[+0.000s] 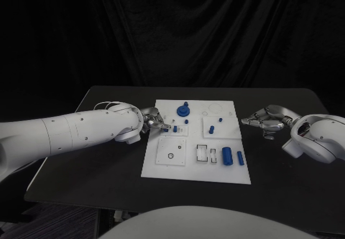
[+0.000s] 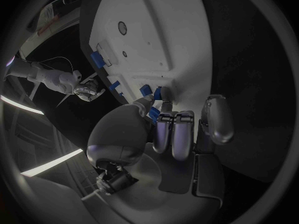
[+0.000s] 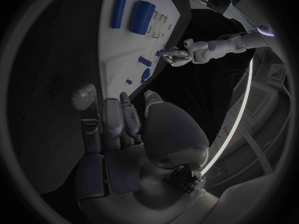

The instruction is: Assemble the parts on the task board

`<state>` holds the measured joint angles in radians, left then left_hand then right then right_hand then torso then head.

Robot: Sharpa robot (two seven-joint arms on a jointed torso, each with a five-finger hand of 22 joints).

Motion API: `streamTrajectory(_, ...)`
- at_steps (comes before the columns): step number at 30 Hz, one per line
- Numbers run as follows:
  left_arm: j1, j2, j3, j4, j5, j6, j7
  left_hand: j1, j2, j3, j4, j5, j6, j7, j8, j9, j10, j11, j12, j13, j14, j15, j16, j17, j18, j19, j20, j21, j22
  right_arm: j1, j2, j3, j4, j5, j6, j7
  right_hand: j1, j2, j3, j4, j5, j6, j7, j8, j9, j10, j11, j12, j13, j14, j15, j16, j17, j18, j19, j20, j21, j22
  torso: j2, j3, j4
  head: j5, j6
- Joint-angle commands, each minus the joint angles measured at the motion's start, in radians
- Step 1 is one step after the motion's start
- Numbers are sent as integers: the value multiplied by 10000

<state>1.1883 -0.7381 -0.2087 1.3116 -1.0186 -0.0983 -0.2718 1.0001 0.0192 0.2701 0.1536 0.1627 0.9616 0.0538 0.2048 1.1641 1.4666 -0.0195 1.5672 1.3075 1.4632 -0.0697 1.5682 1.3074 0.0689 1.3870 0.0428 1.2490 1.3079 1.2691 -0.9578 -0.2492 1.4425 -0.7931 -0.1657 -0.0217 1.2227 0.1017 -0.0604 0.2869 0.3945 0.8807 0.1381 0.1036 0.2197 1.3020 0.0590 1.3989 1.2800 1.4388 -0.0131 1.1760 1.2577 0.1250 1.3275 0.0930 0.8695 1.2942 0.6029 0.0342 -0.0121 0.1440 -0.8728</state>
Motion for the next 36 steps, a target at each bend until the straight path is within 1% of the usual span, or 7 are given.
streamTrajectory(1,-54,28,-24,18,24,126,-4,-262,-7,-362,285,-243,19,64,-86,-68,1042,89,36,2633,1076,77,26,2634,145,26,58,-35,786,-27,-3,6,-4,-44,119,-176,92,18,-52,16,41,36,-3,-26,-10,-60,-13,-68,-9,-46,-6,-40,-12,120,-80,-14,-33,-14,-1,7,4,-15,2)
streamTrajectory(8,-57,23,-24,3,24,100,-16,-789,227,-1333,1277,-713,52,92,-232,-240,1042,122,36,2633,1076,107,26,2634,153,37,93,-91,825,-28,8,6,-13,-58,173,-206,92,18,-52,16,41,36,-3,-26,-10,-60,-13,-68,-9,-46,-6,-40,-12,120,-80,-14,-33,-14,-4,5,4,-14,2)
streamTrajectory(20,-63,-13,-24,-26,24,-198,106,-1845,979,-2675,1412,-963,88,99,-212,-197,1042,132,36,2633,1076,120,26,2634,149,87,107,-106,912,-38,12,6,-25,-71,194,-199,90,12,-69,21,39,41,-2,-24,-12,-89,-11,-89,-38,-59,-4,-68,-33,129,-99,-11,-92,-38,3,3,6,11,2)
streamTrajectory(24,-64,-77,-24,15,23,-957,710,-1945,1159,-2949,1398,-971,153,77,-135,-126,1042,117,36,2633,1076,106,26,2634,124,159,99,-5,984,-41,-5,6,-14,-72,92,-54,90,12,-69,21,39,41,-2,-24,-12,-89,-11,-89,-38,-59,-4,-68,-33,129,-99,-11,-92,-38,2,9,14,17,2)
streamTrajectory(27,-64,-180,-23,121,23,-1873,1433,-1541,1219,-3330,1376,-793,209,12,93,181,1042,54,36,2633,1076,58,26,2634,76,307,48,206,1126,-46,-36,6,7,-71,-83,172,88,12,-75,22,39,44,-3,-23,-12,-58,-11,-70,-5,-51,-4,-42,-14,121,-86,-11,-60,-25,2,8,15,18,2)
streamTrajectory(32,-50,-431,1,362,23,-3159,2497,-656,1091,-3739,1311,-362,175,-53,297,540,1042,4,36,2633,1076,0,26,2634,16,461,-2,440,1292,-63,-105,6,51,-15,-477,634,74,23,-99,30,42,98,-13,5,-6,10,-19,-28,58,-16,-9,40,46,99,-34,-12,49,18,5,-1,7,-7,2)
streamTrajectory(36,-6,-615,39,513,23,-3621,2958,-274,1067,-3878,1327,-61,156,-66,329,629,1042,-15,36,2633,1076,-14,26,2634,-1,502,-16,508,1348,-69,-138,6,91,52,-743,911,39,44,-161,38,46,218,-47,61,7,129,-48,42,148,60,-35,170,130,62,84,-28,246,96,13,-9,6,-7,2)
